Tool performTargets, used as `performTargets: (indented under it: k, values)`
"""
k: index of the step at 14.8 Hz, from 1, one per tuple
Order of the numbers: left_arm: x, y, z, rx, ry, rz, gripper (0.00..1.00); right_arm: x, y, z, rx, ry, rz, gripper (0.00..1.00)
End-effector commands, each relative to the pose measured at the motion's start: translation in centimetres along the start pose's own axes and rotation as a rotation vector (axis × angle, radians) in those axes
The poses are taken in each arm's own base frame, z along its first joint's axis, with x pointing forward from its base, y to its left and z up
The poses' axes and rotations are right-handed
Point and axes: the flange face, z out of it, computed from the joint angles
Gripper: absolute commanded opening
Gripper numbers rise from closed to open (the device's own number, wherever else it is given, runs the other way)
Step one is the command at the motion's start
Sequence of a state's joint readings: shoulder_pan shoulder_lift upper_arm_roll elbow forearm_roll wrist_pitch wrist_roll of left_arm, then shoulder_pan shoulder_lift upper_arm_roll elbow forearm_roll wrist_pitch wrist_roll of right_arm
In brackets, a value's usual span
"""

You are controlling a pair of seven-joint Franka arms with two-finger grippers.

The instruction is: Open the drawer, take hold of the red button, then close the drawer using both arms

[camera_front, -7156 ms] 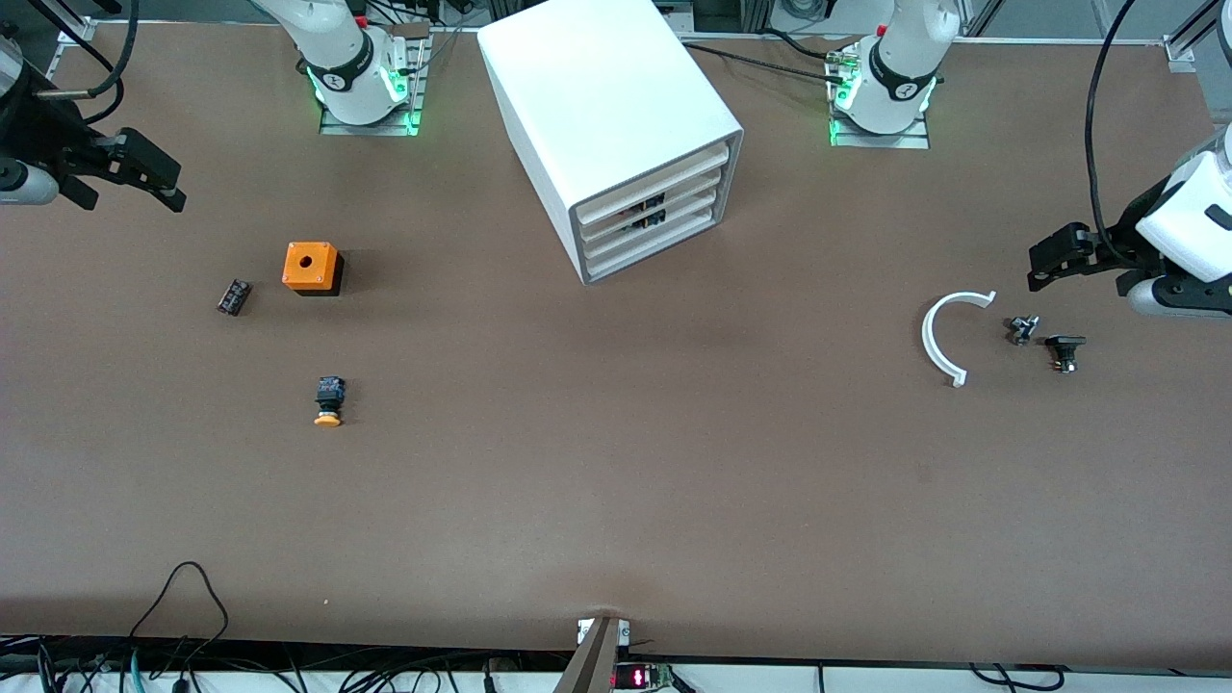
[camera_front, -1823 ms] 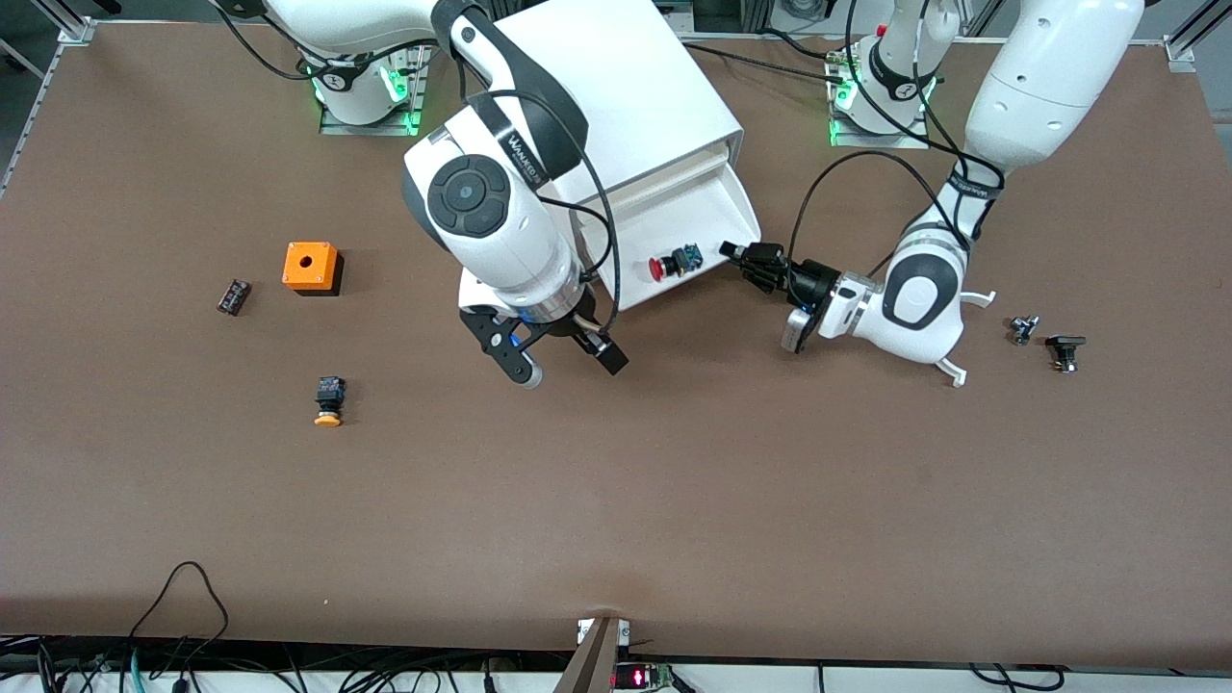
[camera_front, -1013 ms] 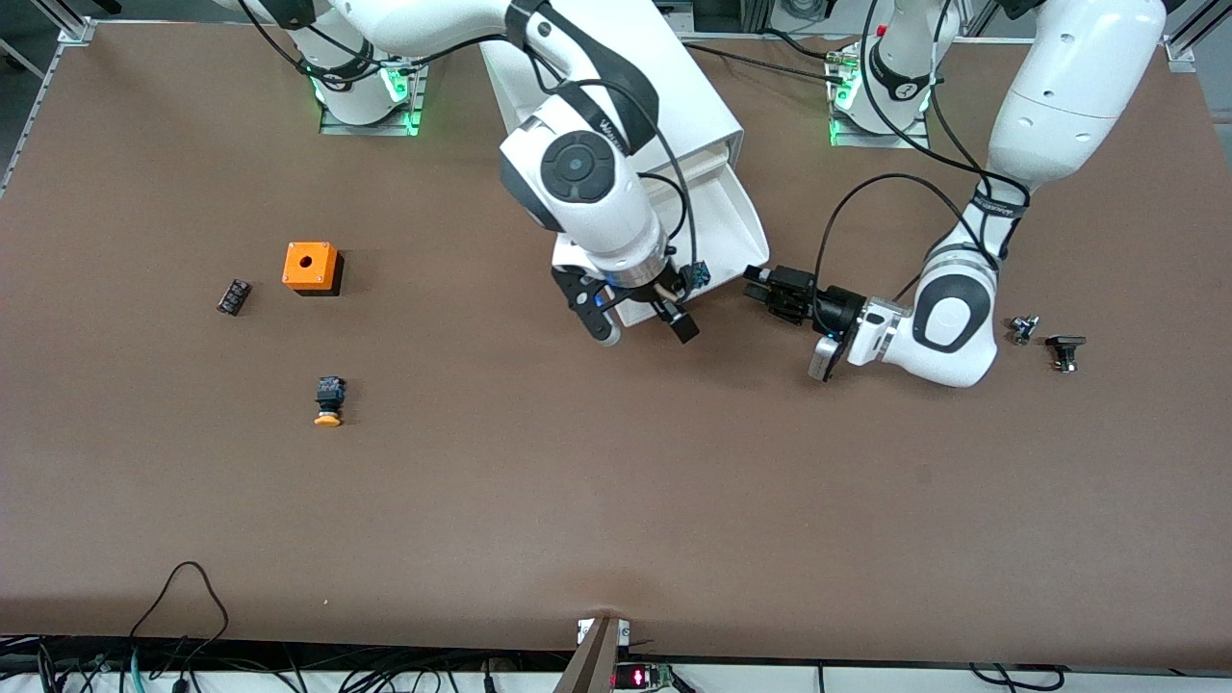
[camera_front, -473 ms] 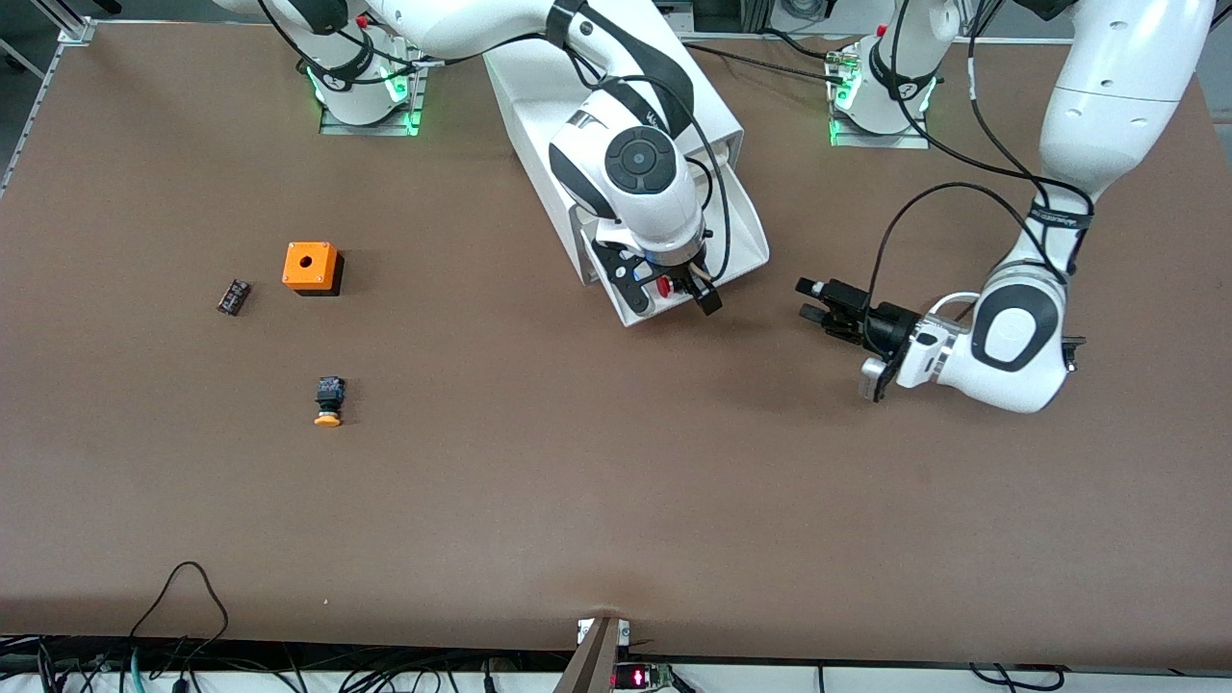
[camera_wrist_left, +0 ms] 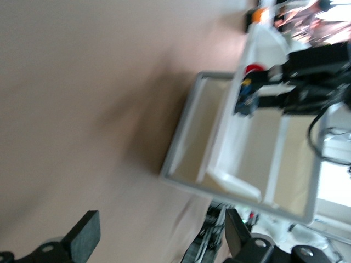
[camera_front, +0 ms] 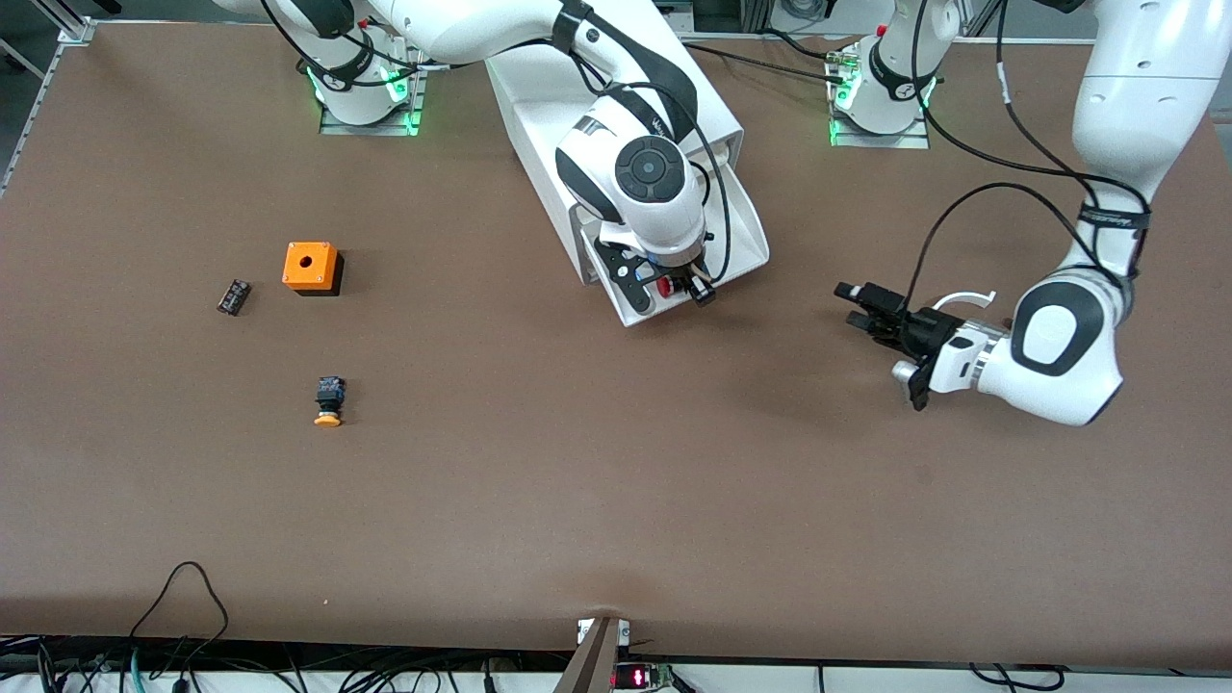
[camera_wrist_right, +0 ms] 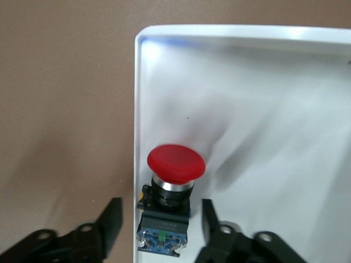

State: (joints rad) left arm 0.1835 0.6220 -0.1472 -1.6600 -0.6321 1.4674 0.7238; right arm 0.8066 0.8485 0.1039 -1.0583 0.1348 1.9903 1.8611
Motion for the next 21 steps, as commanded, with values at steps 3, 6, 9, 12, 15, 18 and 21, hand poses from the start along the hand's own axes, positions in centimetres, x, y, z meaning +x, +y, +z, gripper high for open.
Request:
performTargets:
  k: [3, 6, 9, 12, 15, 18, 21]
  values:
    - [-1.5, 2.8, -5.1, 0.206, -0.120, -0.124, 1.00, -0.6, 0.2, -0.6, -0.006, -0.006, 0.013, 0.03]
    - [-1.4, 4.2, -6.9, 0.388, -0.190, -0.221, 1.00, -0.7, 0.1, -1.3, 0.005, -0.008, 0.009, 0.00]
    - [-0.7, 6.1, -7.9, 0.510, -0.212, -0.263, 1.00, -0.4, 0.2, -2.2, -0.019, -0.001, 0.007, 0.00]
    - [-1.4, 7.8, -9.4, 0.537, -0.168, -0.295, 1.00, 1.2, -0.1, -5.3, -0.014, 0.001, -0.036, 0.00]
    - [-1.5, 9.2, -10.2, 0.568, -0.109, -0.371, 1.00, 5.4, -0.9, -8.0, -0.016, -0.001, -0.120, 0.00]
    - [-1.3, 10.4, -10.3, 0.613, -0.031, -0.394, 1.00, 9.4, -1.3, -11.4, -0.005, 0.000, -0.288, 0.00]
    - [0.1, 13.3, -7.3, 0.647, 0.011, -0.479, 1.00, 15.1, -1.1, -13.8, -0.053, -0.002, -0.449, 0.00]
